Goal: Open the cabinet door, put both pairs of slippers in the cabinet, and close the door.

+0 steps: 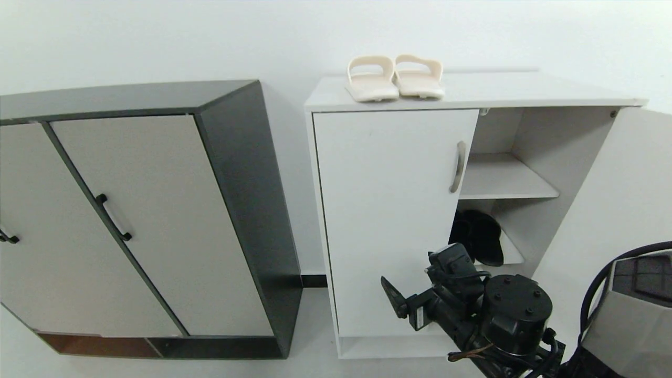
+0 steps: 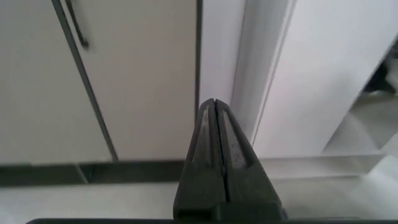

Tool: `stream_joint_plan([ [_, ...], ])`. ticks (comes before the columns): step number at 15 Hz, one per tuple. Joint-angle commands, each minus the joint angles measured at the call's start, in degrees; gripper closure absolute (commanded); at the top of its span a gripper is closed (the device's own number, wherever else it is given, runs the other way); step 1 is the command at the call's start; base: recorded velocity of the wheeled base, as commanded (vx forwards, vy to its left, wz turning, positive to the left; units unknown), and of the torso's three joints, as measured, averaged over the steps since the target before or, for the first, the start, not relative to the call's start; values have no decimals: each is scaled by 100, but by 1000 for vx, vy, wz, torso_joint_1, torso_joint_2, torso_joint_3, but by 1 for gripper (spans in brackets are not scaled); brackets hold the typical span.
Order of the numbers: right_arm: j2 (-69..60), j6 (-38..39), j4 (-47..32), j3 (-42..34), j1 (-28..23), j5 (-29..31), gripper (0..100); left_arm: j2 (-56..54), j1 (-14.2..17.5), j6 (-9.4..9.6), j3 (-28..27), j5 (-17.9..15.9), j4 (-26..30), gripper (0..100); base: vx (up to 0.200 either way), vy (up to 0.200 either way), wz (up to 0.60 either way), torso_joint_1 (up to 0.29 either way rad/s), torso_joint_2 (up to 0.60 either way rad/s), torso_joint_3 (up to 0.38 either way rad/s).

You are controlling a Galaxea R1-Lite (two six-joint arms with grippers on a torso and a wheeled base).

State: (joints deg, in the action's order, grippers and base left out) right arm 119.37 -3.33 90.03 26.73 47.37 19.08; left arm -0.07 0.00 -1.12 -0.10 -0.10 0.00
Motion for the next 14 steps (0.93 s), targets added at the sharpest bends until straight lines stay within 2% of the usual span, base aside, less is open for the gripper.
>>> stream_joint_plan([
  [1, 16, -1, -3, -2, 0, -1, 0, 7, 0, -2, 1, 1, 0, 100, 0, 0, 0, 183, -662, -212],
  [6, 16, -1, -3, -2, 0, -1, 0, 7, 0, -2, 1, 1, 0, 100, 0, 0, 0, 126, -507, -235],
  [10, 16, -1, -3, -10, 0, -1, 0, 7, 0, -2, 1, 1, 0, 100, 0, 0, 0, 349, -482, -242],
  [14, 16, -1, -3, -10, 0, -1, 0, 7, 0, -2, 1, 1, 0, 100, 0, 0, 0, 268, -502, -249],
])
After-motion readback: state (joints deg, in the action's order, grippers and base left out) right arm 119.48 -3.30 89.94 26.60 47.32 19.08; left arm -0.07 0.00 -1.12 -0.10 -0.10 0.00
